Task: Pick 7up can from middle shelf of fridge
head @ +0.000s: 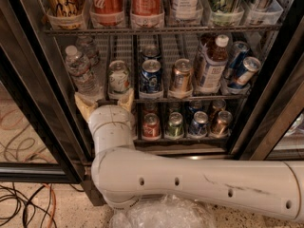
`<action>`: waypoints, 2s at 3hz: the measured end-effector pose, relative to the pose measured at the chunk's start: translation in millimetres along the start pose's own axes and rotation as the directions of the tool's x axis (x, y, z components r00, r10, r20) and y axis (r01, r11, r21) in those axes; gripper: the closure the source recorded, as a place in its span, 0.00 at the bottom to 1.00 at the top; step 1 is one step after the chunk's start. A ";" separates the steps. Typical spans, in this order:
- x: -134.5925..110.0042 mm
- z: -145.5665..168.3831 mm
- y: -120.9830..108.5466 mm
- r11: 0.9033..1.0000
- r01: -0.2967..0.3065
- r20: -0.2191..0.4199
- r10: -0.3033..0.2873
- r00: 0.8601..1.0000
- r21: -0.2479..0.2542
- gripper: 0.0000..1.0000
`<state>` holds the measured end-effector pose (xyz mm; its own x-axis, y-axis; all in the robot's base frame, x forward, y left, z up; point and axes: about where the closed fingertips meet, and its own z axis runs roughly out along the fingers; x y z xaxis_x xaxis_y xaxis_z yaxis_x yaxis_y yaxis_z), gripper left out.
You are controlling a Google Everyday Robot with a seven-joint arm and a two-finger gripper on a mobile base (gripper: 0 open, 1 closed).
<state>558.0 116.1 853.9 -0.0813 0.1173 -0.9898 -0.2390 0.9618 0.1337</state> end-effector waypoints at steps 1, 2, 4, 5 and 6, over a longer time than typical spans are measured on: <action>1.3 4.3 -4.3 1.000 0.009 0.006 -0.009 1.000 0.012 0.16; 1.7 13.3 -6.7 1.000 0.022 0.012 -0.022 1.000 0.012 0.19; 3.0 30.2 -13.0 0.999 0.045 0.020 -0.045 0.999 0.014 0.25; 4.1 34.0 -20.8 0.998 0.055 0.020 -0.055 0.998 0.037 0.30; 4.1 40.6 -29.9 0.996 0.067 0.028 -0.069 0.997 0.067 0.31</action>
Offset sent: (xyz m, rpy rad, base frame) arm 0.0247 -0.0024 -0.0045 -0.0352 -0.0292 -0.0109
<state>604.0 97.9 843.8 -0.0373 0.0579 -0.9976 -0.1790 0.9818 0.0637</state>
